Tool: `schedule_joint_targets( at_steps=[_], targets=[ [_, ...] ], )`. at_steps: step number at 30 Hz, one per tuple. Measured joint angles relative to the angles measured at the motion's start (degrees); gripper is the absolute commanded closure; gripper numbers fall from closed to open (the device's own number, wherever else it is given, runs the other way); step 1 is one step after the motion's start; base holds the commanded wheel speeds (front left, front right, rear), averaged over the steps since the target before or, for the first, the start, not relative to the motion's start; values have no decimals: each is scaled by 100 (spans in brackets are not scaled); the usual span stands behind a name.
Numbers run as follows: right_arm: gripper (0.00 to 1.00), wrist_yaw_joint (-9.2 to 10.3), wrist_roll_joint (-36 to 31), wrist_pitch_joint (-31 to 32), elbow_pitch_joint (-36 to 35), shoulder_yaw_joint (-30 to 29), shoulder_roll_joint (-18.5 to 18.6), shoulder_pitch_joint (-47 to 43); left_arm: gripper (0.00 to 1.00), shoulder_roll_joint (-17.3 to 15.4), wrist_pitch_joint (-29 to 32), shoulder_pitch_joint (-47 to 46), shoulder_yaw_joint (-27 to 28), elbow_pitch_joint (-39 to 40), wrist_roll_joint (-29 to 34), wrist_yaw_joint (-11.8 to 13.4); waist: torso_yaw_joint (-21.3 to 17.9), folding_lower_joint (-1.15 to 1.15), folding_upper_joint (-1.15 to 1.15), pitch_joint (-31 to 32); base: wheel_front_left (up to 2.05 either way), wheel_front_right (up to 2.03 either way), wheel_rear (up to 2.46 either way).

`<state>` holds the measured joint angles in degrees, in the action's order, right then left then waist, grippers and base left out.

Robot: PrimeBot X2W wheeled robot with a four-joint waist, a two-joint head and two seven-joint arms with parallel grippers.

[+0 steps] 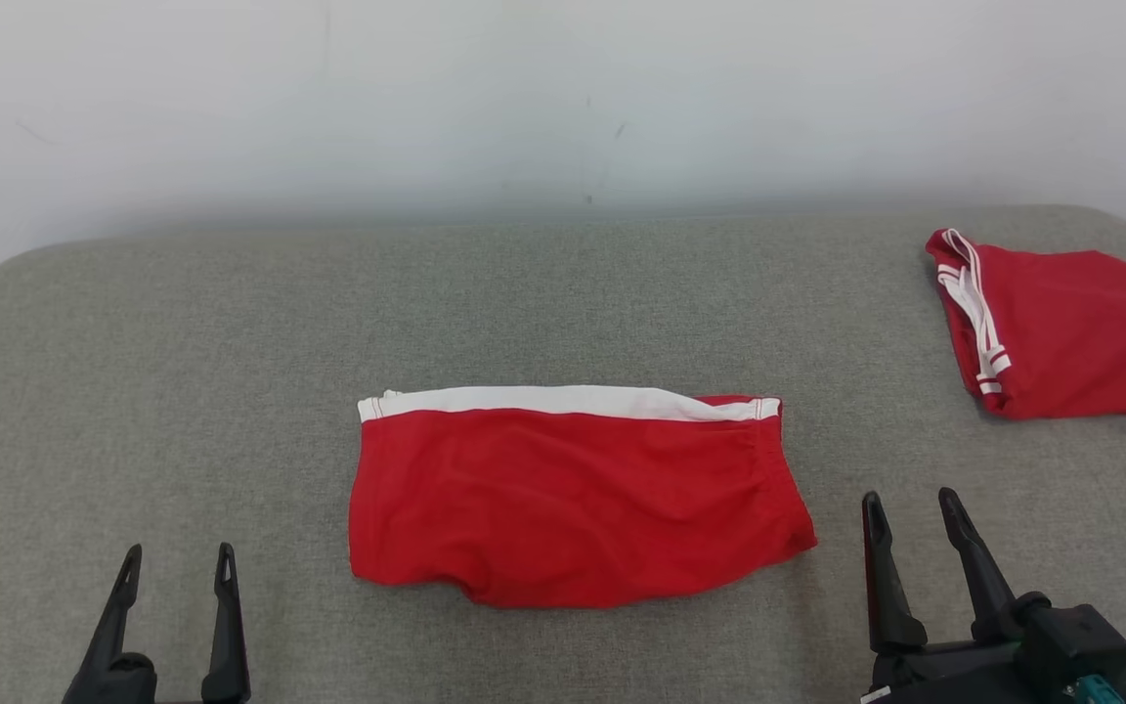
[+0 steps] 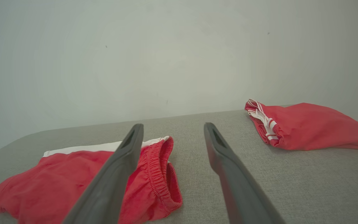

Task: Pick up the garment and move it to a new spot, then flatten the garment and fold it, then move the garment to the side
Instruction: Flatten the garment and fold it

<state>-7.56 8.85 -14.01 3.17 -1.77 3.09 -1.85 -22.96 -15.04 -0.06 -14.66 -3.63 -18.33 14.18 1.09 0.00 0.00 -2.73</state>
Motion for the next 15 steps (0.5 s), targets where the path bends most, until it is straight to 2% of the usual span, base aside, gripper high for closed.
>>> schedule_joint_targets(
  at_steps=[8,15],
  targets=[
    [0,1,-74,423,386,151,156,505,0,100,0,-97,-111,7,-33,-37,108,0,0,-98,0,0,0],
    [0,0,-96,757,1621,254,274,1475,0,296,0,-372,-252,-65,16,-158,295,0,1,-268,0,0,0]
  ],
)
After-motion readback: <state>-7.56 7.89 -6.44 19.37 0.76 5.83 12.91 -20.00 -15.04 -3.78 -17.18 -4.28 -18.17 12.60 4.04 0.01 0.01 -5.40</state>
